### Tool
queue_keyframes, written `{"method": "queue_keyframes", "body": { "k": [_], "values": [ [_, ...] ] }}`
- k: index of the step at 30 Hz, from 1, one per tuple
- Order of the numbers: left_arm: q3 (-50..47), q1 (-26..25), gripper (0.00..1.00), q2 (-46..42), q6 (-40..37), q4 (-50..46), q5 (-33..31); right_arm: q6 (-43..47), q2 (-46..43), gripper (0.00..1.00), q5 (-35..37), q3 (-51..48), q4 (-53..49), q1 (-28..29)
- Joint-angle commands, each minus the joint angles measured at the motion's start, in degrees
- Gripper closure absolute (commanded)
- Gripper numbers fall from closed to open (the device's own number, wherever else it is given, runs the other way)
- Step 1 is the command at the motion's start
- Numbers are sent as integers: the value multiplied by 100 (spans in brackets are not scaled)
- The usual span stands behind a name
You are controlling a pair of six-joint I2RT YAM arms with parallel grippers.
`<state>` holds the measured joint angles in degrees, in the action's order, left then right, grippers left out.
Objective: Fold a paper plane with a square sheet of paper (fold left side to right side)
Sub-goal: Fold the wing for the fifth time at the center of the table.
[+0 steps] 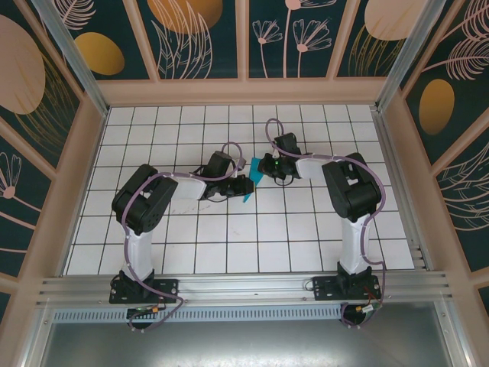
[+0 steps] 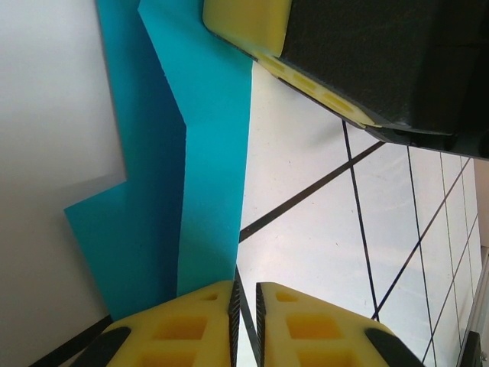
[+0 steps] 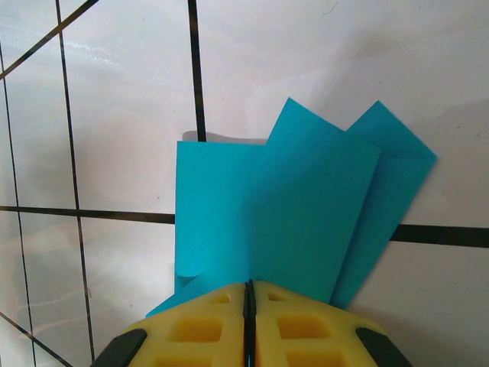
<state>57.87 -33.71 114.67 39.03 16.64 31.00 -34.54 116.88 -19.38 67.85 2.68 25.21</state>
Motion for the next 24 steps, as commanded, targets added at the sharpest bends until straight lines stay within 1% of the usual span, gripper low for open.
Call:
{"method": "queue_keyframes", "body": {
  "k": [1,5,10,13,19,24],
  "values": [
    [-180,1,82,19,-36,0,112,141,314,88,271,-26,-611,45],
    [-179,-71,82,-24,-69,-8,153,132,329,88,276,-16,-613,49],
    [-180,-120,82,119,-73,-225,-28,166,290,88,259,-4,-613,49],
    [-148,-151,84,156,-127,-505,-256,209,249,88,234,64,-617,47],
    [125,-339,87,213,-375,-1325,-982,225,257,88,253,181,-690,54],
    [156,-448,89,322,-370,-1515,-1253,229,242,88,220,154,-627,56]
  ]
}}
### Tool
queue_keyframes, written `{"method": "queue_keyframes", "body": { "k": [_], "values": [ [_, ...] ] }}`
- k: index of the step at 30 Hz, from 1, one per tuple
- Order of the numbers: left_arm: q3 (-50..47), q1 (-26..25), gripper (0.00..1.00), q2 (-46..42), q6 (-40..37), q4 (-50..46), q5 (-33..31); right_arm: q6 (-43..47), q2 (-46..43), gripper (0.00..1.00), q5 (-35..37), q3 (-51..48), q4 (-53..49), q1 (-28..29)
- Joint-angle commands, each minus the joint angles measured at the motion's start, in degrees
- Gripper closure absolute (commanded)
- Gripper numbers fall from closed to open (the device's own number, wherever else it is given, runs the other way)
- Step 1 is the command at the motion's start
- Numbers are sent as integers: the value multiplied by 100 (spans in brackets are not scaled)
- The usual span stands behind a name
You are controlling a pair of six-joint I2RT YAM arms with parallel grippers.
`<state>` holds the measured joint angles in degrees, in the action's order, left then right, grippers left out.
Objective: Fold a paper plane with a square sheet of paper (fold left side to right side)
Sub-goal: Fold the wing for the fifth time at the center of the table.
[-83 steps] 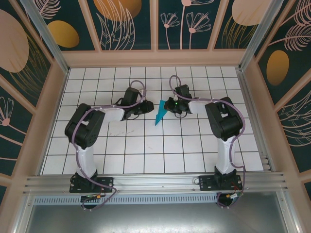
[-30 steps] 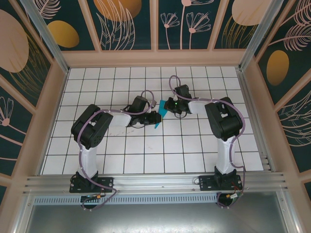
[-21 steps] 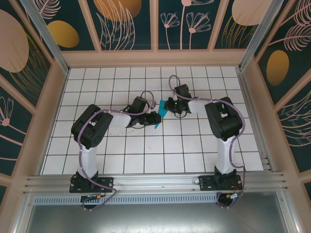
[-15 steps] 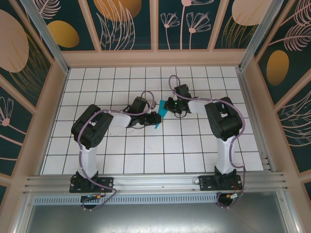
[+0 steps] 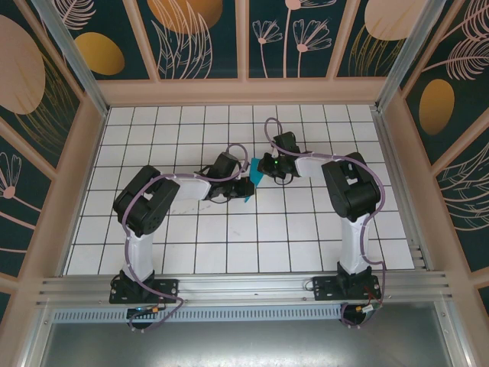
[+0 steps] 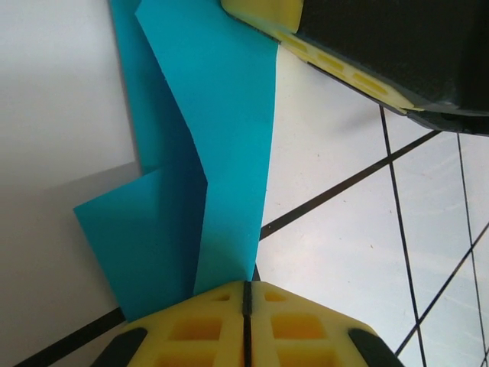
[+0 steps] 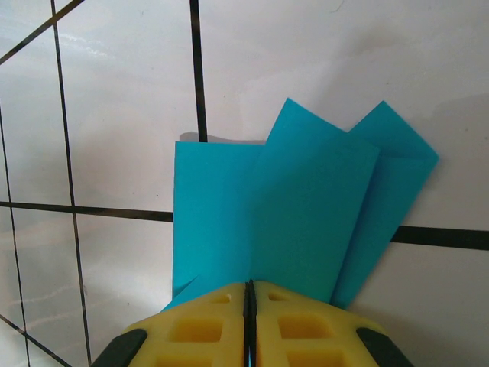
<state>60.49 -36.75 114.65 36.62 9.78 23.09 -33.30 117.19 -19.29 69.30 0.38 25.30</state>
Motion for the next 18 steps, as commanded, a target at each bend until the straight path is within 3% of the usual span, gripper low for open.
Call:
{"method": "queue_keyframes", "body": {
  "k": [1,11,18],
  "values": [
    [-124,-148,90,360,-108,-814,-459,111,164,88,191,-8,-344,45],
    [-233,-148,95,449,15,-608,-388,314,-1258,89,62,-964,585,-8],
    [-217,-148,95,437,1,-635,-428,61,-1222,89,-512,-1444,1328,272]
  ]
}}
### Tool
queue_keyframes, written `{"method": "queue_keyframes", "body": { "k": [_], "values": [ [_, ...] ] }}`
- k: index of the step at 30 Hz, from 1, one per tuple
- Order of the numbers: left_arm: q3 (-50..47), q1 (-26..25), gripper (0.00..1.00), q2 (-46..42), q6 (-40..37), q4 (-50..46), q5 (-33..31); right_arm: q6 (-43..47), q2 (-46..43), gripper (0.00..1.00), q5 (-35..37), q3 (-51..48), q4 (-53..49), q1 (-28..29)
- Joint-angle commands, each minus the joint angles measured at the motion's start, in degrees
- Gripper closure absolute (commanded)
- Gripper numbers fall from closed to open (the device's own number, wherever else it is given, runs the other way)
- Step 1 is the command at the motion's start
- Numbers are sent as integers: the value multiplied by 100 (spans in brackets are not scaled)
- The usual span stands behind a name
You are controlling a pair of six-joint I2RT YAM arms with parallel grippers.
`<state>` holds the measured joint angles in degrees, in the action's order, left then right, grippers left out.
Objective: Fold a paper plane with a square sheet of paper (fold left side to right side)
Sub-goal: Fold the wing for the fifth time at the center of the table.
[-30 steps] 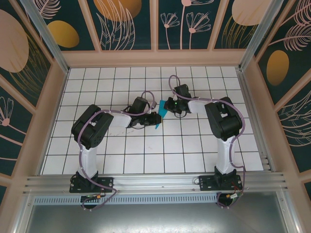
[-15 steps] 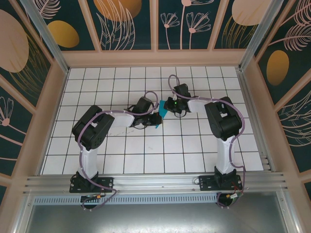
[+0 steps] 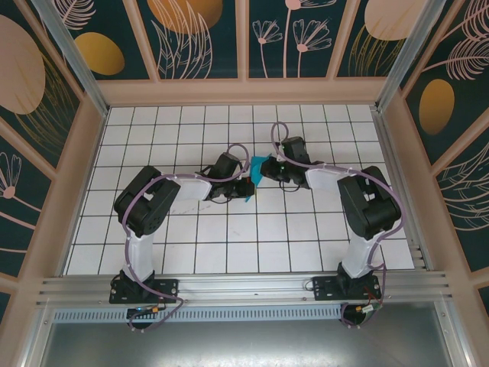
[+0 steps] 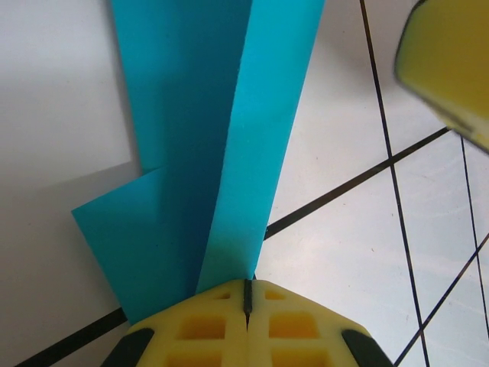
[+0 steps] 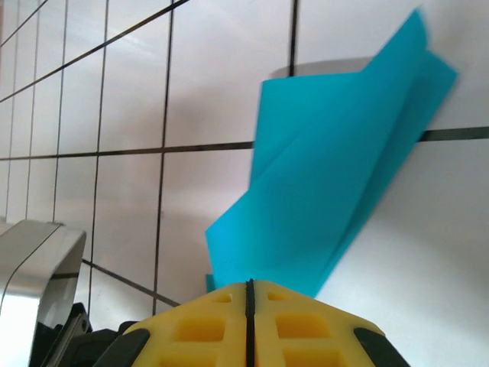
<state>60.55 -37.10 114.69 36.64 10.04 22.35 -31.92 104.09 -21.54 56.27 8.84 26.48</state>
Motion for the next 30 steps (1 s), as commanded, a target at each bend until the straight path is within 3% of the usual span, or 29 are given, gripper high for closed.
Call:
{"method": "queue_keyframes", "body": {
  "k": [1,30],
  "values": [
    [-219,-111,95,435,-2,-670,-363,-94,170,89,-298,-111,527,165],
    [-272,-113,96,413,-78,-820,-482,890,1319,89,225,995,-275,-220]
  ]
}}
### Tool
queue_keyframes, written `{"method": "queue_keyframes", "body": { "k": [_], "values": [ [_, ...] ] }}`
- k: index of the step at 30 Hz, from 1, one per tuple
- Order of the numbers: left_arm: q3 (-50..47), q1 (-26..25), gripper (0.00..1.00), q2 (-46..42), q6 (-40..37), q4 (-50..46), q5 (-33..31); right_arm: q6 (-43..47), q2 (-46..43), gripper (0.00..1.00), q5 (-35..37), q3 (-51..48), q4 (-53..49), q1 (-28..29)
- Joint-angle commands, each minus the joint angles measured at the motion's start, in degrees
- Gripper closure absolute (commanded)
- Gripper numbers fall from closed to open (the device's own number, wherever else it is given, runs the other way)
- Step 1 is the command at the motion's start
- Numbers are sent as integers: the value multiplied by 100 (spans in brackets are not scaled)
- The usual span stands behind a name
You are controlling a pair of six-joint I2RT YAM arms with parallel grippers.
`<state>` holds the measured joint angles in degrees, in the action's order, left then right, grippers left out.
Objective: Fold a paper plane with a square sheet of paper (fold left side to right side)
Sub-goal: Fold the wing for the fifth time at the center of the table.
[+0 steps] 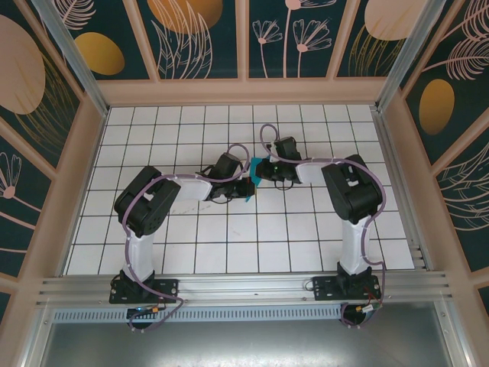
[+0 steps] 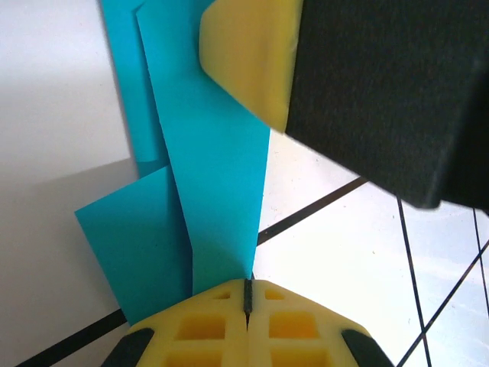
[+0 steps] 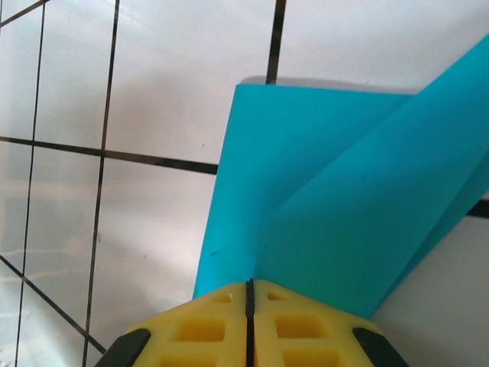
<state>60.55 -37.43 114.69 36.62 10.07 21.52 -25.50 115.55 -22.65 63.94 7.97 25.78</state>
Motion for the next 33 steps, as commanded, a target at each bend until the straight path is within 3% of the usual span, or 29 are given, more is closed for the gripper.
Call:
{"method": "queue_keyframes", "body": {
  "k": [1,33],
  "values": [
    [-272,-80,96,413,-76,-820,-403,281,201,89,356,273,-229,-172],
    [-329,-79,97,425,-72,-831,-438,457,965,88,200,1467,-888,-1028]
  ]
}}
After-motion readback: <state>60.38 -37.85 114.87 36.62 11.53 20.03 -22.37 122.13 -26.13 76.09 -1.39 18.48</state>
